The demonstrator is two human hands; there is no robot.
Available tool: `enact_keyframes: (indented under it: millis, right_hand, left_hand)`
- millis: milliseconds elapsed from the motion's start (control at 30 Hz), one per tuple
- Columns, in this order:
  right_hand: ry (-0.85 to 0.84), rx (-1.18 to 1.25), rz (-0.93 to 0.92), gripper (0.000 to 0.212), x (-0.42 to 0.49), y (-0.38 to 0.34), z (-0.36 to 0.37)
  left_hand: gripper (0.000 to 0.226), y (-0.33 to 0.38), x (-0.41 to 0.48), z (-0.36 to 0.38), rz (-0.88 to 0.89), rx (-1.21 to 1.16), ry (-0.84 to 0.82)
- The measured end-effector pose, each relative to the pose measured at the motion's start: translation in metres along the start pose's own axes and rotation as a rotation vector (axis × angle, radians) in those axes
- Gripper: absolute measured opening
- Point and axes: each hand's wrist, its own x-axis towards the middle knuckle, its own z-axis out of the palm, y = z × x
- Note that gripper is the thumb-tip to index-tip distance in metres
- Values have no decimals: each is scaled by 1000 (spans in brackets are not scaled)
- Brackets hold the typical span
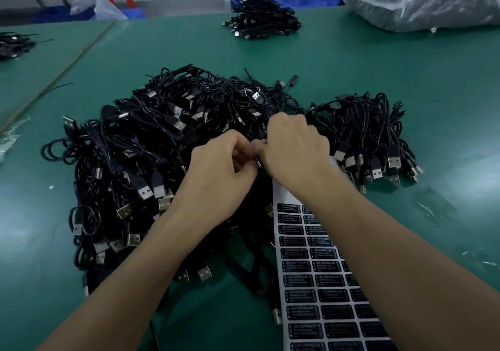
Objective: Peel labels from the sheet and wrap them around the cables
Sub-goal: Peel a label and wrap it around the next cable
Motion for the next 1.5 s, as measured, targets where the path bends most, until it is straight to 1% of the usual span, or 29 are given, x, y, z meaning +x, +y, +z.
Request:
enact_keyframes:
  millis: [33, 100, 167, 200, 233, 267, 333, 367, 467, 567, 633, 700, 733, 800, 833, 900, 933, 1000, 1067, 1133, 1167, 1233, 1267, 1300, 1367, 1400, 1467, 1500]
  right_hand:
    - [-2, 10, 3, 30, 1, -1, 3]
    - [-12, 108, 3, 28, 3, -3, 5]
    - [12, 213, 26, 38, 3, -5, 5]
    - [43, 228, 38, 43, 3, -4, 5]
    - [59, 218, 50, 43, 4, -3, 4]
    - [53, 186, 66, 38, 5, -2, 3]
    - [-13, 89, 101, 24, 8, 1, -1]
    - [-42, 61, 113, 20, 10, 3, -2]
    - [-38, 81, 114, 22, 16, 4, -3]
    - [43, 156, 101, 4, 19, 3, -5]
    - [151, 262, 113, 16, 19, 4, -9]
    - [259, 462, 90, 21, 19, 2, -14]
    - [310, 554, 48, 24, 20, 1, -17]
    - [395, 645, -54, 32, 20, -3, -22]
    - [421, 676, -108, 32, 19, -5, -23]
    - [439, 791, -230, 19, 17, -9, -23]
    - [428, 849, -301, 13, 15, -9, -21]
    - [351, 917, -444, 9, 9, -7, -15]
    - [228, 950, -553, 9, 2, -1, -9]
    - [142, 948, -593, 16, -7, 7, -6]
    - [100, 942, -578, 22, -11, 12, -6]
    - [20, 902, -484, 34, -19, 22, -9]
    - [-15, 870, -432, 35, -23, 28, -11]
    - [-54, 853, -393, 30, -27, 33, -12]
    - [-116, 864, -357, 13, -37, 41, -17]
    - [-127, 863, -350, 9, -42, 44, -18]
    - [-108, 843, -309, 15, -50, 51, -18]
    - [-83, 826, -284, 19, -53, 54, -17]
  left_hand:
    - [24, 0, 0, 0, -3, 6, -10]
    - [25, 0, -1, 0, -9, 19, -15]
    - [23, -1, -1, -1, -11, 21, -10]
    - [22, -1, -1, -1, -12, 17, -9]
    - [21, -1, 0, -1, -14, 15, -8]
    - [21, -1, 0, -1, -14, 17, -6]
    - [21, -1, 0, -1, -13, 21, -5]
    - [22, -1, 0, -1, -12, 19, -5]
    - [22, -2, 0, 0, -5, 16, 6]
    - [22, -3, 1, 0, -3, 21, 19]
    - [22, -4, 2, 0, -6, 26, 23]
    - [22, -5, 2, 1, -22, 15, 26]
    - [21, -5, 3, 1, -38, -20, 30]
    - [17, -3, 4, 1, -89, -151, 48]
    - [14, -1, 4, 0, -121, -232, 70]
    - [4, 4, 6, -3, -190, -429, 119]
    - [10, 6, 6, -5, -231, -555, 133]
    - [28, 11, 7, -9, -302, -813, 126]
    - [41, 14, 8, -13, -327, -952, 115]
    - [38, 16, 9, -15, -327, -1044, 142]
    - [33, 18, 9, -15, -320, -1087, 160]
    - [30, 19, 9, -17, -299, -1159, 193]
    - [30, 20, 9, -18, -287, -1185, 211]
    - [30, 21, 8, -20, -272, -1200, 226]
    - [33, 21, 7, -21, -241, -1202, 237]
    - [36, 20, 6, -21, -219, -1197, 237]
    - [46, 19, 4, -20, -166, -1189, 220]
    - [55, 18, 3, -20, -131, -1180, 204]
